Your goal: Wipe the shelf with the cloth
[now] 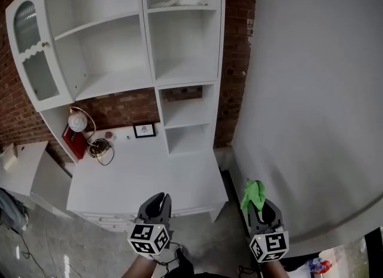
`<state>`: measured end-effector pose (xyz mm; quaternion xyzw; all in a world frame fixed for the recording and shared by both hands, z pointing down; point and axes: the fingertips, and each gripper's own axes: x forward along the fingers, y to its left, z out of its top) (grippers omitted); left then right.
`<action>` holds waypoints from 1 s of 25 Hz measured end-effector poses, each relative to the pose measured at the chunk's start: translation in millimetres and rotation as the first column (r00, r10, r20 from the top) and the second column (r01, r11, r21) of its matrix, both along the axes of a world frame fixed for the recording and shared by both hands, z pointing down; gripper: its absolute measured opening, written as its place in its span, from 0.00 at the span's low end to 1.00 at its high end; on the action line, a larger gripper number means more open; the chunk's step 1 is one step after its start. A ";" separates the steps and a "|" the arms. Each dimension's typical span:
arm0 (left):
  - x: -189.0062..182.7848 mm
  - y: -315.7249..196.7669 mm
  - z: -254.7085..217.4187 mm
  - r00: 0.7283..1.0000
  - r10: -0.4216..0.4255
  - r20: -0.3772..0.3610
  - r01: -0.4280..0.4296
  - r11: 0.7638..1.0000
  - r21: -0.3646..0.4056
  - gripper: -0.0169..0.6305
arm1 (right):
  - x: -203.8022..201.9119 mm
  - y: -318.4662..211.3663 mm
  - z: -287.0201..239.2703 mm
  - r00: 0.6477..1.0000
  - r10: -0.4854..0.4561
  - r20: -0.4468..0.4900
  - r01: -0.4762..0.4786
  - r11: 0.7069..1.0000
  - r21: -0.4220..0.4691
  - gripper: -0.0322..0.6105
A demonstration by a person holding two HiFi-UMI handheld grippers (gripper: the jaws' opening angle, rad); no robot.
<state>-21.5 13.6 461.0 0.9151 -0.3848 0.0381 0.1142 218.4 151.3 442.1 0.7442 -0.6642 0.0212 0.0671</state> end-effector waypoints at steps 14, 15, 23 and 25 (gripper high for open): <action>-42.5 -158.6 16.6 0.999 -0.039 -0.026 0.038 0.998 -0.049 0.11 | -51.6 -177.1 8.5 0.995 -0.089 -0.044 0.086 0.994 -0.072 0.22; -45.8 -166.5 18.3 0.999 -0.041 -0.027 0.039 0.998 -0.051 0.11 | -56.2 -186.1 10.4 0.994 -0.096 -0.047 0.092 0.993 -0.078 0.22; -50.1 -201.5 23.9 0.998 -0.048 -0.027 0.046 0.997 -0.069 0.11 | -74.8 -233.7 23.8 0.985 -0.163 -0.057 0.155 0.980 -0.127 0.22; -46.9 -205.3 25.5 0.998 -0.057 -0.020 0.055 0.996 -0.072 0.11 | -72.7 -245.7 26.5 0.982 -0.183 -0.049 0.176 0.976 -0.130 0.22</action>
